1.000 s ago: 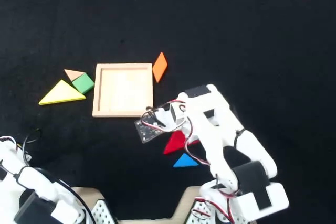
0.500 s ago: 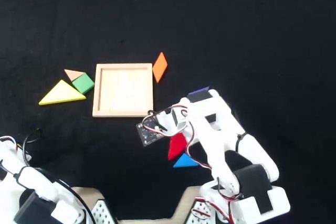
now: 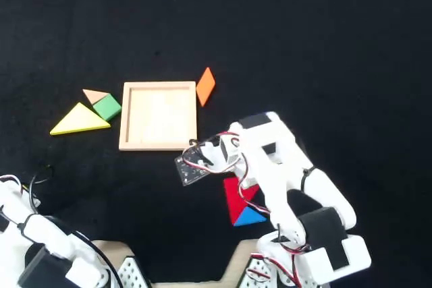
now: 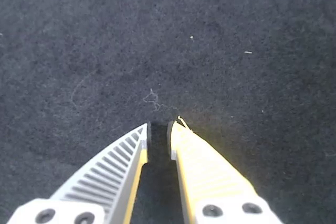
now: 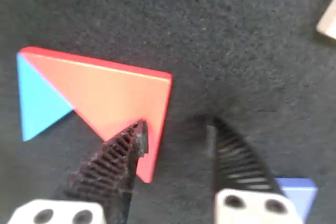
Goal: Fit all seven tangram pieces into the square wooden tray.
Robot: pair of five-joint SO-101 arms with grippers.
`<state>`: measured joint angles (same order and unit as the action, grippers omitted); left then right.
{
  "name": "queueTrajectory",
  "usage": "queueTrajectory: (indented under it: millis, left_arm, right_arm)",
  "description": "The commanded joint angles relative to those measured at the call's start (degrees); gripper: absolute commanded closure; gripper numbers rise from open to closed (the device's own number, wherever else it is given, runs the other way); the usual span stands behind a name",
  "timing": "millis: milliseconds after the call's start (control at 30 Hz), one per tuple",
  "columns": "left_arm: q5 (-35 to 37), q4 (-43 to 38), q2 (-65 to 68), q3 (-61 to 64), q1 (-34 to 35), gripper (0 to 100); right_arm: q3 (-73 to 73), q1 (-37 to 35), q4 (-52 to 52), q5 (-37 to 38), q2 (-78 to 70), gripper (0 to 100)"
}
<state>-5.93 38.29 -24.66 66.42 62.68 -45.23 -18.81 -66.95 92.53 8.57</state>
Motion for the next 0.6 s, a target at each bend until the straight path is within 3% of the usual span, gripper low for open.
queueTrajectory:
  millis: [0,100,333,467,567]
  left_arm:
    - [-0.18,-0.18,-0.97,-0.04,-0.57,91]
    - [-0.18,-0.18,-0.97,-0.04,-0.57,91]
    - [-0.18,-0.18,-0.97,0.04,-0.57,91]
    - [-0.18,-0.18,-0.97,0.04,-0.57,91]
    - [-0.18,-0.18,-0.97,0.13,-0.57,91]
  right_arm:
    - [3.91,0.26,-8.09,0.97,2.51,83.0]
    - [3.65,-1.05,-13.27,2.64,6.81,98.3]
    - [-3.91,-5.36,-27.60,3.08,22.02,98.6]
    - [-13.76,-11.87,-26.02,2.37,29.05,98.8]
    - [-13.23,-12.22,-25.67,-0.97,29.05,98.8]
